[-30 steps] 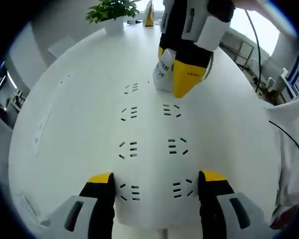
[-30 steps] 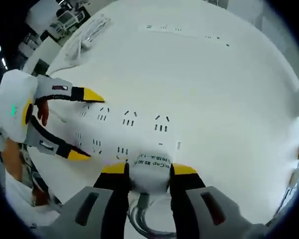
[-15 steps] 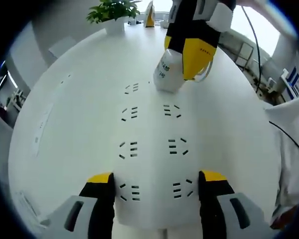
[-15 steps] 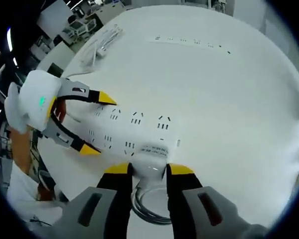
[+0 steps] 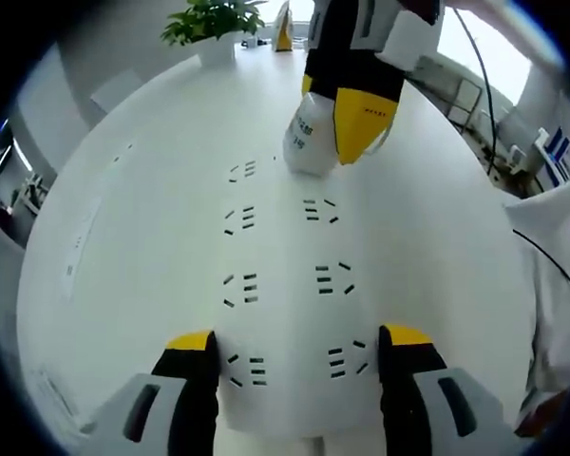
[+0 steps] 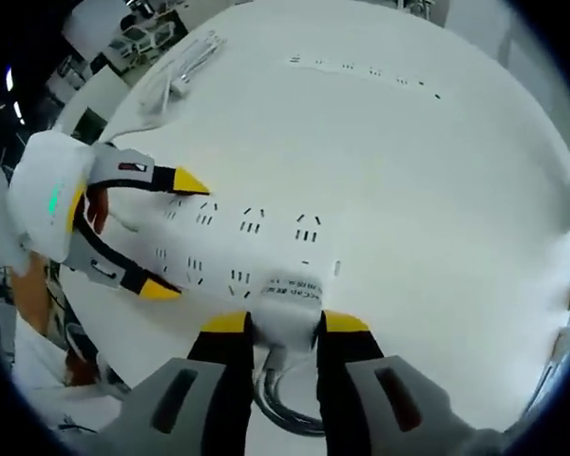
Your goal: Straighten the power strip on the desk, plug the charger into it
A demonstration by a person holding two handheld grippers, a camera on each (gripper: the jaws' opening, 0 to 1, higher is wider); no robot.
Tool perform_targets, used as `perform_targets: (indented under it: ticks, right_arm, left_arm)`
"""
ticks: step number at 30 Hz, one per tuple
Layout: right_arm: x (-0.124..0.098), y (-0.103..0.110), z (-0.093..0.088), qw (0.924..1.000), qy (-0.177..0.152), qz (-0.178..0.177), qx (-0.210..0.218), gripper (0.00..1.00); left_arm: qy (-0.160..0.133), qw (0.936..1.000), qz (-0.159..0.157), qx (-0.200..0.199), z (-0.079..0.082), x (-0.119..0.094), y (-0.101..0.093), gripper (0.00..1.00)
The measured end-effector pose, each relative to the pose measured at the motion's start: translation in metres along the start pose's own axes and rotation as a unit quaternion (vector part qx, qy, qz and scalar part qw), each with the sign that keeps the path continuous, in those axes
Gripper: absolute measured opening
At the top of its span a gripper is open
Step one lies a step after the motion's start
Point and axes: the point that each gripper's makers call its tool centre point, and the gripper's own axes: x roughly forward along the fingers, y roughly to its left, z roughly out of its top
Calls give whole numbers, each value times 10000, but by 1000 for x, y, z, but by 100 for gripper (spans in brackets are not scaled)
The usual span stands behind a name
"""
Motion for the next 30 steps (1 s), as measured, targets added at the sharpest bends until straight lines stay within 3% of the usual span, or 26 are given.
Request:
perform_targets:
  ticks: [5, 15, 19, 24, 25, 30]
  right_arm:
    - [0, -2, 10, 9999, 140, 4, 30, 22]
    - [1, 0, 8, 9997, 198, -84, -112, 23]
    - [2, -4, 13, 9993, 363, -18, 43, 23]
    - [4, -3, -1, 9994, 265, -149, -181, 23]
    - [3, -4, 2, 9997, 159, -142, -144, 23]
    - [5, -5, 4, 9996, 267, -52, -82, 23]
  left_arm:
    - [68, 10000, 11, -26, 1, 0, 4, 69]
    - [63, 10000, 6, -26, 1, 0, 7, 69]
    - [71, 10000, 16, -41, 1, 0, 8, 69]
    - [2, 10000, 20, -72, 1, 0, 6, 69]
    - [7, 10000, 20, -68, 1, 0, 6, 69]
    - [11, 10000, 20, -42, 2, 0, 5, 69]
